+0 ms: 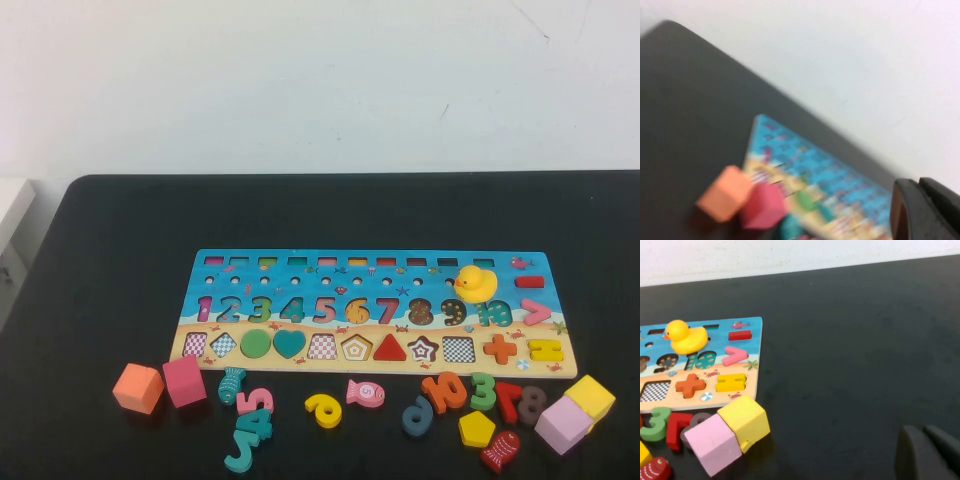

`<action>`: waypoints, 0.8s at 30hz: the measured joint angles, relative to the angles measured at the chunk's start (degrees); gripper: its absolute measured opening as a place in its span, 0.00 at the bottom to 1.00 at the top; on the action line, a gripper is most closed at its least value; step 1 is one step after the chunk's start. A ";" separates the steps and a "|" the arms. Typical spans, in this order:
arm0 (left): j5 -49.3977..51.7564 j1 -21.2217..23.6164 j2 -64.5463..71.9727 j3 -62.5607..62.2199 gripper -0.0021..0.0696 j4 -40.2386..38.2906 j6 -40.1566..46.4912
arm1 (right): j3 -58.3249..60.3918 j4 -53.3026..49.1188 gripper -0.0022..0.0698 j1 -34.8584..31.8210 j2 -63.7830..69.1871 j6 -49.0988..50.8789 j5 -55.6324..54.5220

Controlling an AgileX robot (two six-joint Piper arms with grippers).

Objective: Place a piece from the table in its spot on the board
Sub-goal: Pick up the "Pentagon"

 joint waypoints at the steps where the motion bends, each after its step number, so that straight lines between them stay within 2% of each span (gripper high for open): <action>1: -0.90 0.00 0.00 0.00 0.03 -3.53 0.00 | 0.00 0.00 0.06 0.00 0.00 0.00 0.00; 6: -4.94 0.00 0.00 0.00 0.03 -10.77 0.00 | 0.00 0.00 0.06 0.00 0.00 0.00 0.00; 10: -6.13 0.00 0.00 0.00 0.03 -11.68 0.28 | 0.00 0.00 0.06 0.00 0.00 0.00 0.00; 12: -4.23 0.00 0.00 -0.13 0.03 -11.27 4.54 | 0.00 0.00 0.06 0.00 0.00 0.00 0.00; 16: 5.72 0.00 1.89 -5.55 0.03 -7.37 12.44 | 0.00 0.00 0.06 0.00 0.00 0.00 0.00; 20: 19.03 0.00 11.43 -16.94 0.03 3.37 17.10 | 0.00 0.00 0.06 0.00 0.00 0.00 0.00; 24: 31.92 0.00 22.78 -28.18 0.03 9.22 28.91 | 0.00 0.00 0.06 0.00 0.00 0.00 0.00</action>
